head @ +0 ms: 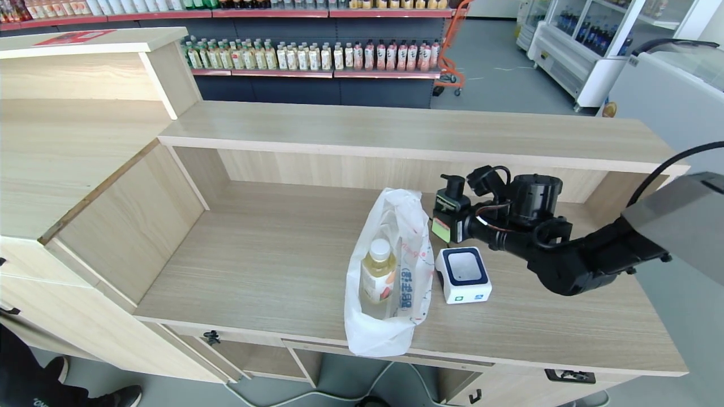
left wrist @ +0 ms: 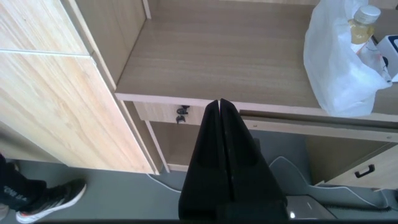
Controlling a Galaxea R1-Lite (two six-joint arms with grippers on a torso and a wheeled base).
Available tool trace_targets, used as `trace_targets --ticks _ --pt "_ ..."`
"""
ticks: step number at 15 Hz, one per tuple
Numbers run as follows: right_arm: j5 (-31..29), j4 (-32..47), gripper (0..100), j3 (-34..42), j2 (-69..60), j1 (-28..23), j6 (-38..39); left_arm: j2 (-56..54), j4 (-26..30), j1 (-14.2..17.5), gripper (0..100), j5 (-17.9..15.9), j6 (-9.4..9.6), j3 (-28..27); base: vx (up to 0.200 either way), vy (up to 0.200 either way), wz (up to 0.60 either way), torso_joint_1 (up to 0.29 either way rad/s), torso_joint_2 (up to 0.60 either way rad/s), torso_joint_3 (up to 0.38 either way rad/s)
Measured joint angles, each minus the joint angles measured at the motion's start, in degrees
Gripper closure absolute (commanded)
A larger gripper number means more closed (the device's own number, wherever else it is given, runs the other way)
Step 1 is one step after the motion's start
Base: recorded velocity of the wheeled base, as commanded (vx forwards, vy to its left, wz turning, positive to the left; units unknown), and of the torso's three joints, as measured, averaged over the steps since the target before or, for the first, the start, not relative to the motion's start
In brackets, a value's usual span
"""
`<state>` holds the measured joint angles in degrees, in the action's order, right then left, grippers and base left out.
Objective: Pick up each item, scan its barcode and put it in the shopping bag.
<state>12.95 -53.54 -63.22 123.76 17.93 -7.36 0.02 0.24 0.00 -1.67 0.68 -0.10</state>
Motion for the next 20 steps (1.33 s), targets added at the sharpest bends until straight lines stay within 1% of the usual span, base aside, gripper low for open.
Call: trace_targets --ticks 3,11,20 --pt "0.4 -3.9 100 -2.6 5.7 0.8 -2.6 0.0 0.0 0.0 100 0.0 0.02 0.0 0.0 0.0 0.0 0.0 0.0 0.0" --pt "0.5 -4.3 100 -14.4 16.6 3.0 -3.2 0.0 0.0 0.0 100 0.0 0.02 0.0 0.0 0.0 0.0 0.0 0.0 0.0" --pt "0.5 -5.1 100 -20.1 23.3 3.3 -4.5 0.0 0.0 0.0 100 0.0 0.0 0.0 0.0 0.0 0.0 0.0 0.0 0.0"
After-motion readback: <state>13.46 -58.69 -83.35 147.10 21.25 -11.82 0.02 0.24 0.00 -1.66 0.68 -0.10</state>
